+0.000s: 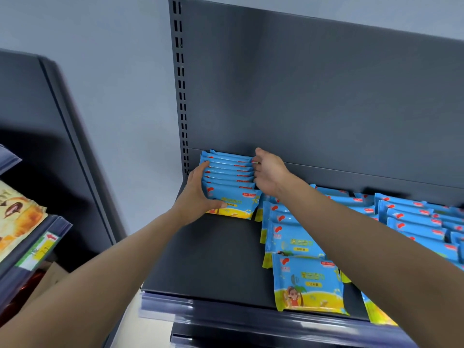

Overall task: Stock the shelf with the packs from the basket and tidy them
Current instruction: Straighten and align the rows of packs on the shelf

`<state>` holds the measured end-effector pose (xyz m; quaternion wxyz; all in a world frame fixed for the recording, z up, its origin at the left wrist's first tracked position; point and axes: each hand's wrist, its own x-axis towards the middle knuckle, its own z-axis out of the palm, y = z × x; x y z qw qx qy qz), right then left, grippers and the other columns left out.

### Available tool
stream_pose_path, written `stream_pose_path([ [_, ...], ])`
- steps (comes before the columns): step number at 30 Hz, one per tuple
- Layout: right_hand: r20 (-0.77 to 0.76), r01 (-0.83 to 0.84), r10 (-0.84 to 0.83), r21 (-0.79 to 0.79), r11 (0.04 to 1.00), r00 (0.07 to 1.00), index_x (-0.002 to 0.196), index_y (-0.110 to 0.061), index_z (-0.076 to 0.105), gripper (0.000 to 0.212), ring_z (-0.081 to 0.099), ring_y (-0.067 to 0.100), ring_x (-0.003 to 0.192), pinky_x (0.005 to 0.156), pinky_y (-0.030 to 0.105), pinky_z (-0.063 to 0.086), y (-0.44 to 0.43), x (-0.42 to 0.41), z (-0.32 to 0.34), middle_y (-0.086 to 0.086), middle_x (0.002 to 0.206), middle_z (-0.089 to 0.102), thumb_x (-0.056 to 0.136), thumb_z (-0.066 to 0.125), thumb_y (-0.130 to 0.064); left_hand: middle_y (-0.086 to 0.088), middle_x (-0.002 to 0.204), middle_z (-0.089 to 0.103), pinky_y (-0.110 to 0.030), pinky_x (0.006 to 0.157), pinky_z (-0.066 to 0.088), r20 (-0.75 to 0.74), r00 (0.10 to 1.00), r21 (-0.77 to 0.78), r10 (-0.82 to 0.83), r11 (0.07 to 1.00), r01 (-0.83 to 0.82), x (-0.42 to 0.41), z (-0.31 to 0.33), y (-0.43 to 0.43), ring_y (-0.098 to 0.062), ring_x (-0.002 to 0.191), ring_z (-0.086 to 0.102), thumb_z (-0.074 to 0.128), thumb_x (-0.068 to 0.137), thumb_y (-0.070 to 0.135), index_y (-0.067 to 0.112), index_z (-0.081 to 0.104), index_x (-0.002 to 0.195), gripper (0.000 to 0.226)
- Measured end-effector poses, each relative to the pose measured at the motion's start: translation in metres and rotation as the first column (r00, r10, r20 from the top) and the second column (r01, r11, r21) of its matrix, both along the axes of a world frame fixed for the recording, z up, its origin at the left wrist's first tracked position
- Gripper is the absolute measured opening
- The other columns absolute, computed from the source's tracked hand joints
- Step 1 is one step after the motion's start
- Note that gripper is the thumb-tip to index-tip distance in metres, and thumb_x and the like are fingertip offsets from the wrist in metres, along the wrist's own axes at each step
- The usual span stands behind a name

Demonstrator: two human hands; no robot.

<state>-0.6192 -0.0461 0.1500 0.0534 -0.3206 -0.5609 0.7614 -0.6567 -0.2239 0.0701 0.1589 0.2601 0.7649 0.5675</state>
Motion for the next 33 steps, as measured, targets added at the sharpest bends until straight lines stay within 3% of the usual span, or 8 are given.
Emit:
stream_pose_path([
  [3,0.071,-0.029,0.02,0.12,0.992,0.997,0.135,-0.002,0.042,0.044,0.049,0.024,0.125,0.108,0.034,0.036,0.003,0.0,-0.002,0.008,0.135,0.049,0.1,0.042,-0.03,0.004,0.143,0.022,-0.041,0.108,0.041,0.022,0.999,-0.03,-0.048,0.998,0.048,-0.004,0.001,-0.003,-0.016,0.132,0.034,0.085,0.062,0.008,0.029,0.013,0.146,0.112],
  [6,0.069,-0.03,0.022,0.126,0.992,0.997,0.118,-0.006,0.05,0.028,0.059,0.017,0.091,0.087,0.03,0.047,0.004,0.003,-0.003,0.005,0.105,0.059,0.101,0.04,-0.025,0.003,0.143,0.027,-0.039,0.108,0.04,-0.03,0.999,-0.085,-0.033,0.996,0.03,-0.004,0.002,-0.007,-0.015,0.131,0.035,0.082,0.066,0.009,0.03,0.015,0.146,0.107],
  [9,0.053,-0.019,0.014,0.091,0.996,0.998,0.111,-0.009,0.051,0.022,0.059,0.014,0.081,0.072,0.027,0.049,0.004,0.005,0.0,0.004,0.097,0.06,0.1,0.041,-0.025,0.002,0.14,0.031,-0.035,0.103,0.046,-0.034,0.999,-0.087,-0.03,0.996,0.027,-0.001,0.004,-0.007,-0.016,0.128,0.039,0.08,0.068,0.005,0.03,0.017,0.144,0.102],
  [15,0.078,-0.005,-0.01,0.182,0.983,0.997,0.13,-0.009,0.048,0.046,0.056,0.025,0.114,0.105,0.043,0.041,-0.002,-0.002,0.001,0.008,0.128,0.056,0.095,0.046,-0.039,0.014,0.131,0.034,-0.015,0.081,0.053,0.076,0.988,-0.022,-0.131,0.991,0.133,-0.008,0.023,-0.004,-0.009,0.115,0.05,0.078,0.066,-0.009,0.025,-0.006,0.148,0.122],
  [20,0.097,0.012,-0.03,0.183,0.983,0.995,0.127,-0.01,0.049,0.044,0.058,0.026,0.113,0.104,0.045,0.043,-0.003,-0.004,0.002,0.009,0.124,0.059,0.095,0.046,-0.04,0.016,0.131,0.037,-0.033,0.095,0.051,0.134,0.975,-0.085,-0.176,0.979,0.188,-0.02,0.028,-0.003,-0.012,0.118,0.05,0.08,0.064,-0.006,0.027,-0.011,0.148,0.128],
  [23,0.103,0.025,-0.045,0.187,0.982,0.994,0.124,-0.01,0.051,0.043,0.059,0.027,0.112,0.103,0.046,0.044,0.0,-0.004,0.0,0.011,0.123,0.06,0.094,0.046,-0.04,0.004,0.139,0.037,-0.044,0.099,0.048,0.164,0.97,-0.093,-0.182,0.976,0.199,-0.022,0.028,-0.002,-0.019,0.123,0.049,0.082,0.063,-0.003,0.03,-0.006,0.148,0.127],
  [29,0.092,0.032,-0.044,0.134,0.99,0.995,0.119,-0.006,0.052,0.036,0.064,0.026,0.104,0.098,0.045,0.049,0.005,-0.001,0.001,0.012,0.114,0.064,0.098,0.041,-0.034,-0.001,0.14,0.037,-0.044,0.102,0.046,0.173,0.969,-0.107,-0.178,0.974,0.198,-0.021,0.028,-0.001,-0.02,0.124,0.048,0.08,0.065,-0.004,0.028,-0.008,0.149,0.125],
  [33,0.07,0.007,-0.018,0.157,0.988,0.997,0.13,-0.003,0.046,0.04,0.058,0.027,0.113,0.1,0.036,0.046,0.006,0.002,0.005,0.012,0.128,0.057,0.1,0.04,-0.029,-0.001,0.144,0.032,-0.039,0.1,0.048,0.14,0.975,-0.101,-0.174,0.977,0.189,-0.018,0.03,-0.006,-0.018,0.126,0.045,0.082,0.063,-0.003,0.028,-0.004,0.149,0.125],
])
